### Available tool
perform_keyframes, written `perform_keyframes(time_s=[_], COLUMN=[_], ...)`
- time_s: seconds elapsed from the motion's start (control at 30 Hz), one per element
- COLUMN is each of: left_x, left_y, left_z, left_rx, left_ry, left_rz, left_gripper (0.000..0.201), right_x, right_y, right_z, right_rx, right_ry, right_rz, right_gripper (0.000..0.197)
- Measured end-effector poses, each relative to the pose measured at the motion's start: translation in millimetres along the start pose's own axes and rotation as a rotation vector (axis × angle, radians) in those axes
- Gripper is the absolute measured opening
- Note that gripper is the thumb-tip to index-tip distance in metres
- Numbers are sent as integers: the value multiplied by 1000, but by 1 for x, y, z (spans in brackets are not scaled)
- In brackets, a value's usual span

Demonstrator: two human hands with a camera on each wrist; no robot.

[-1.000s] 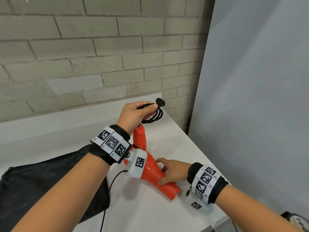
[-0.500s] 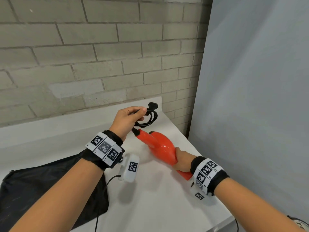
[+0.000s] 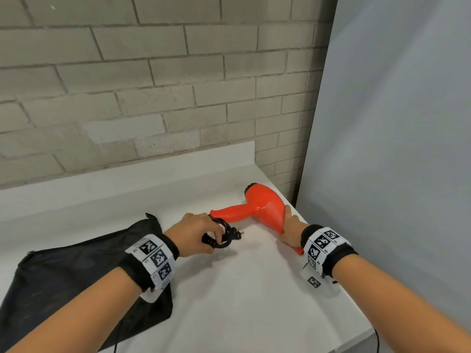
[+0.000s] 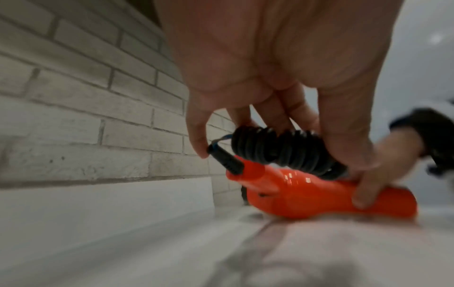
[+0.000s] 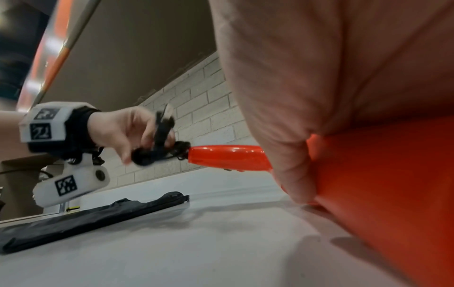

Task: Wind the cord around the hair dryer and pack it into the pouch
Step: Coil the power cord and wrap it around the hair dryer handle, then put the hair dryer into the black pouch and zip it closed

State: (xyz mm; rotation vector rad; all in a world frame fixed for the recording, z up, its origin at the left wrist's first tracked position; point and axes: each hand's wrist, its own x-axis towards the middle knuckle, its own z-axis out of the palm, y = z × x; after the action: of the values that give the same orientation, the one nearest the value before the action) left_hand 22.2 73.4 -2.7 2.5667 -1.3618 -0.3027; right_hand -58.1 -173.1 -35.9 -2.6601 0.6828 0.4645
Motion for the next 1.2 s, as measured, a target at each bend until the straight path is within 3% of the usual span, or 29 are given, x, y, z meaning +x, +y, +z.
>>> perform_keyframes(time_s=[0.1,0.23,0.4,0.53,0.63,0.73,0.93,1.1,1.2], left_x=[1,1,7,9,6,0,-6,-4,-4], left_y=[-4,-14,-17,-18,-24,-26,-24,-26,-25], left_z=[19,37,42,41,42,44,43,42,40], left_rx=[149,99,113,111,35,-100,-134,-173,-224], left_ry=[-39,-49,-125,-150,-147,-150,-37,94,63], left_rz=[-28,-89,-120,-195,-279,-275,-314,-367,-360], left_gripper=[31,46,42,51,40,31,6,36,42], right_x=[2,1,0,-1,-3,-3,0,0,2], right_y=[-4,-3,-3,-6,-8,-14,-19,-22,-27], right_z=[2,2,0,2,8,14,17,16,16], right_rx=[-17,-33,-36,-1,5,-22,-39,-133,-191], right_ry=[4,-64,-88,-85,-49,27,43,60,127], right_rz=[-12,-31,-75,-87,-79,-40,-2,62,87], right_gripper=[86,85,93,97,96,92,94,94,92])
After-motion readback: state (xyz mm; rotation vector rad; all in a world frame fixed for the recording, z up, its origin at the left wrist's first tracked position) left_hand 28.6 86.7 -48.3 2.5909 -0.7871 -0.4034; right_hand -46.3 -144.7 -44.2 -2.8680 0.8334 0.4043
